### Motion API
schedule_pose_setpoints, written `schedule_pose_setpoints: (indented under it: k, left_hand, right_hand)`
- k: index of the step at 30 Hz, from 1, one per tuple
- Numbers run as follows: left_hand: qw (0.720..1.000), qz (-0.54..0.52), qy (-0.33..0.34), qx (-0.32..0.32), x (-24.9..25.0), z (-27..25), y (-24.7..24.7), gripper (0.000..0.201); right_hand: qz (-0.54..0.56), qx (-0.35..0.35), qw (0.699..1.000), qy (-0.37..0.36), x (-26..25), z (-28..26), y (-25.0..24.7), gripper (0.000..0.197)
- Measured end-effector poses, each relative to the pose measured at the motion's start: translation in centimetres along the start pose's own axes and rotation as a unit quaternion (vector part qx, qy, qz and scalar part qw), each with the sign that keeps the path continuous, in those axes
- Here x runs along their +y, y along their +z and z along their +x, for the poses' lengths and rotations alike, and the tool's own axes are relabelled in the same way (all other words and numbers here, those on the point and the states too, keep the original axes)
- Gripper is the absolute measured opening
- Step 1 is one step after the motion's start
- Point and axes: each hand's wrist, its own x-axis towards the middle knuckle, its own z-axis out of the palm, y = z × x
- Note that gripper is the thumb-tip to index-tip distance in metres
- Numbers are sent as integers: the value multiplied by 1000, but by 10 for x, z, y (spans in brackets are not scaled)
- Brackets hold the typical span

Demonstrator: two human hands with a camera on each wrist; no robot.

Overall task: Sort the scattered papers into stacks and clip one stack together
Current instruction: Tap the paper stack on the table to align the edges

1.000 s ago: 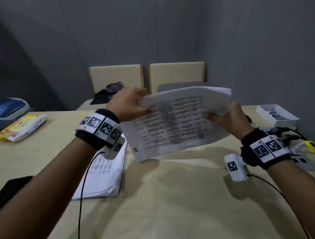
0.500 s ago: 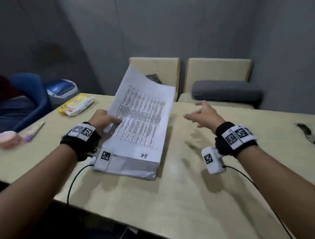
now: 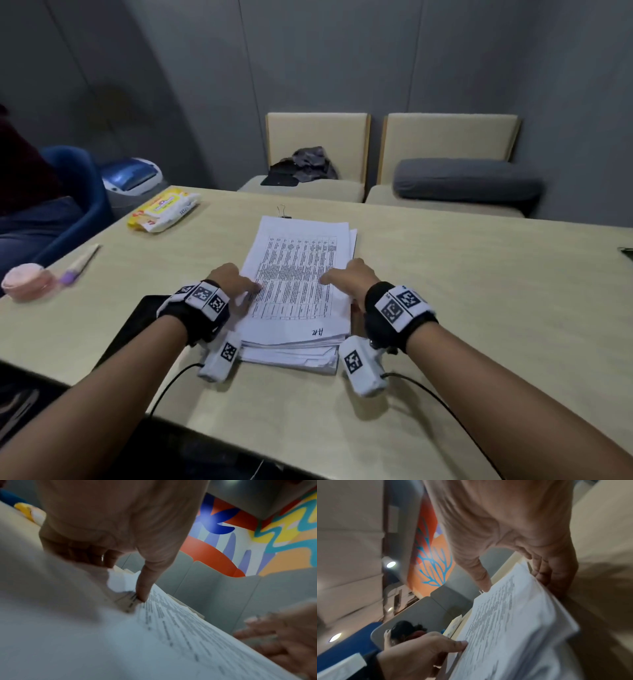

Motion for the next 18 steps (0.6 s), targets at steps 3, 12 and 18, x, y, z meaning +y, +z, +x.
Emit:
schedule_pose_setpoints:
  k: [3, 12, 18]
  left_hand:
    - [999, -30, -4, -26, 9, -2, 7, 39]
    - [960, -184, 198, 78, 58, -38, 45, 28]
    - [857, -409, 313, 23, 119, -92, 43, 33]
  right_hand:
    - [43, -7, 998, 34, 8, -1, -13, 55]
    - [-23, 70, 997, 37, 55, -3, -48, 86]
    - [299, 38, 948, -105, 81, -41, -140, 114]
